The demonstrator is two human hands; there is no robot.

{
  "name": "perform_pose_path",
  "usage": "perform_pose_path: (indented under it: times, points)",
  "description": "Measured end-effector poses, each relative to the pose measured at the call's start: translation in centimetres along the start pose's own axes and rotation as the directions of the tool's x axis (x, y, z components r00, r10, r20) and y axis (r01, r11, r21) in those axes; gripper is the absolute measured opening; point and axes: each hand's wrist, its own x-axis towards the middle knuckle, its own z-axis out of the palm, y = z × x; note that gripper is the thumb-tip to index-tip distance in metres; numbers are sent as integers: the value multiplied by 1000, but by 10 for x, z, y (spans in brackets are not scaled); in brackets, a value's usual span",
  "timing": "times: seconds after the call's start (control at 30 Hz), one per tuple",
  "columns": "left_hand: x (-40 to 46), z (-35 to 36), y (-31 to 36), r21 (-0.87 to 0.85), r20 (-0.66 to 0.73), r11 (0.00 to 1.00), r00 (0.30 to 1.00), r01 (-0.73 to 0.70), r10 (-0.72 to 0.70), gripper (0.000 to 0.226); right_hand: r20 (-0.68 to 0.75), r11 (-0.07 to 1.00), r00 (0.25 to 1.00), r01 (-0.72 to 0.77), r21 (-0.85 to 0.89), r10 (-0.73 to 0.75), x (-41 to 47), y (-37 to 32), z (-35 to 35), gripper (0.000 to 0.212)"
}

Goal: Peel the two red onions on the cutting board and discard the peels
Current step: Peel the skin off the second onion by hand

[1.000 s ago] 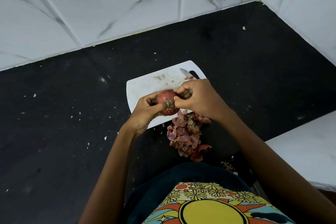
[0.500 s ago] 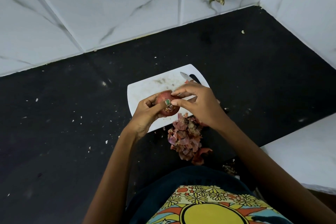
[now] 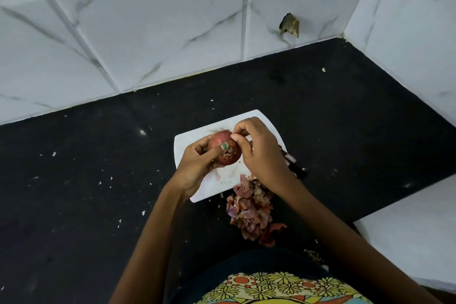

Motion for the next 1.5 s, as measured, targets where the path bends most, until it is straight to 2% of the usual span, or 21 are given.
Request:
perform_pose_path:
  times: [0.1, 0.27, 0.33, 0.4, 0.47, 0.63, 0.67, 0.73, 0.8, 0.87, 0.93, 1.0, 1.1, 1.2, 1.37, 1.5]
  points:
    - [0, 2, 6, -5, 12, 1000, 1000, -14, 14, 31, -40, 1000, 999, -14, -8, 13, 8, -1, -1, 6]
    - [0, 1, 11, -83, 0, 996, 999, 33, -33, 20, -36, 976, 977, -207, 60, 210, 16, 10, -3, 6]
    - [0, 1, 14, -114, 12, 993, 999, 33, -32, 29, 71, 954, 951, -298, -42, 301, 16, 23, -3, 4]
    - [0, 1, 17, -136, 19, 990, 1000, 25, -23, 44, 237, 907, 885, -347, -238, 400, 10, 34, 2, 12]
    - [0, 1, 19, -153, 18, 988, 1000, 28, -26, 52, 339, 864, 816, -344, -368, 469, -1, 42, 7, 18]
    - [-3, 4, 21, -208, 54, 977, 998, 44, -34, 53, 530, 825, 659, -264, -500, 533, -15, 43, 2, 31]
    - [-4, 5, 21, -223, 63, 974, 998, 45, -31, 51, 538, 832, 663, -252, -494, 521, -13, 42, -1, 33]
    - [-2, 5, 22, -240, 57, 971, 998, 18, -4, 50, 487, 880, 753, -257, -400, 442, -2, 34, -9, 28]
    - [-1, 6, 22, -225, 49, 974, 999, -13, 25, 49, 362, 918, 844, -355, -178, 396, 14, 15, -20, 19]
    - [-1, 8, 23, -215, 45, 976, 998, -40, 51, 46, 316, 866, 848, -482, 130, 425, 26, -9, -32, 18]
    - [0, 9, 25, -219, 33, 974, 997, -60, 69, 45, 373, 792, 828, -534, 296, 419, 32, -25, -43, 18]
    - [0, 9, 27, -217, 18, 973, 996, -83, 89, 45, 403, 785, 829, -526, 327, 387, 33, -32, -45, 21]
    - [-1, 9, 31, -175, 5, 978, 993, -111, 114, 49, 367, 789, 850, -504, 353, 379, 31, -33, -42, 26]
    - [-4, 12, 34, -162, -8, 981, 994, -106, 106, 51, 343, 773, 860, -497, 394, 378, 31, -34, -41, 25]
    - [-6, 13, 35, -154, -9, 980, 992, -123, 123, 50, 318, 806, 891, -436, 400, 325, 34, -36, -45, 20]
    - [-5, 14, 36, -189, -22, 976, 994, -109, 107, 44, 185, 807, 914, -405, 429, 361, 34, -34, -44, 21]
